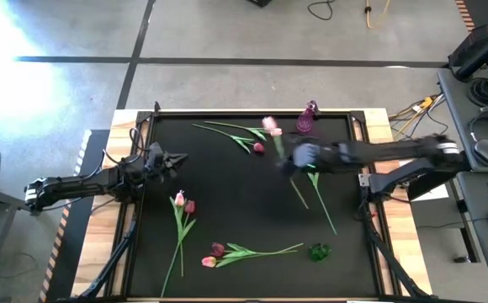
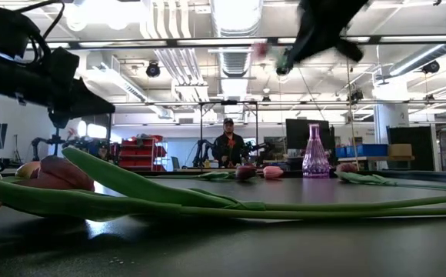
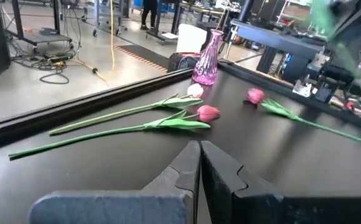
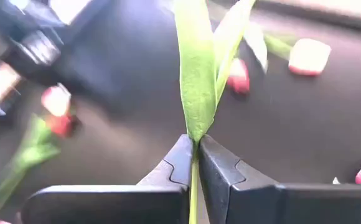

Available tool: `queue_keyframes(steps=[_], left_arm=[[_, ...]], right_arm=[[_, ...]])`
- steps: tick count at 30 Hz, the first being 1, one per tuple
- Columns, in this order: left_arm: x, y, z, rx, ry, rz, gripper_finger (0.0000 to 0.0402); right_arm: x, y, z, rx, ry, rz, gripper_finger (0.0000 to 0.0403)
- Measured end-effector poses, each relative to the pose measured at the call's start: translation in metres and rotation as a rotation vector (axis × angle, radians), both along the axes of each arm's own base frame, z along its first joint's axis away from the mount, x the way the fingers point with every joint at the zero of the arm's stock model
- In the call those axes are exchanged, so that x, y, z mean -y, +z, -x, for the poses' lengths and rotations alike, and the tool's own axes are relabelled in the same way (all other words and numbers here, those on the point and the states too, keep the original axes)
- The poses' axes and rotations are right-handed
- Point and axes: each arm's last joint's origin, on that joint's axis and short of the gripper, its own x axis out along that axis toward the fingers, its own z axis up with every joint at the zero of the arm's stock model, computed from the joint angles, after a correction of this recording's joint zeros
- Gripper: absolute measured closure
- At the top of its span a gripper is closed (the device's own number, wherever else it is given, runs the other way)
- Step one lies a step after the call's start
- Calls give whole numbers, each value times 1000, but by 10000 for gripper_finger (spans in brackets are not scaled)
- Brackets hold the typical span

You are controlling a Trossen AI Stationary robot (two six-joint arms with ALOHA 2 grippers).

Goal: Sort flowers into vase by color
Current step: Put the middle right pink tulip into the transparent pink vase

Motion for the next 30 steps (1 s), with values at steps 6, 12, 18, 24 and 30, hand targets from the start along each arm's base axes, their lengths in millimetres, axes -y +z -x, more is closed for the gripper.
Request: queue_keyframes(steps=[6, 12, 18, 24, 30], left_arm=[[0, 1, 0, 17, 1, 12, 402], [0, 1, 0, 16, 0, 7, 402], [0, 1, 0, 19, 0, 6, 402], [0, 1, 0, 30, 3, 25, 402], [0, 1, 0, 32, 3, 30, 402]], right_arm=[[-64, 42, 54, 244, 44, 195, 390], [-120, 52, 86, 339, 192, 284, 390], [-167, 44, 97, 437, 131, 380, 390], [-205, 34, 96, 464, 150, 425, 390], [-213, 54, 106, 447, 211, 457, 390]])
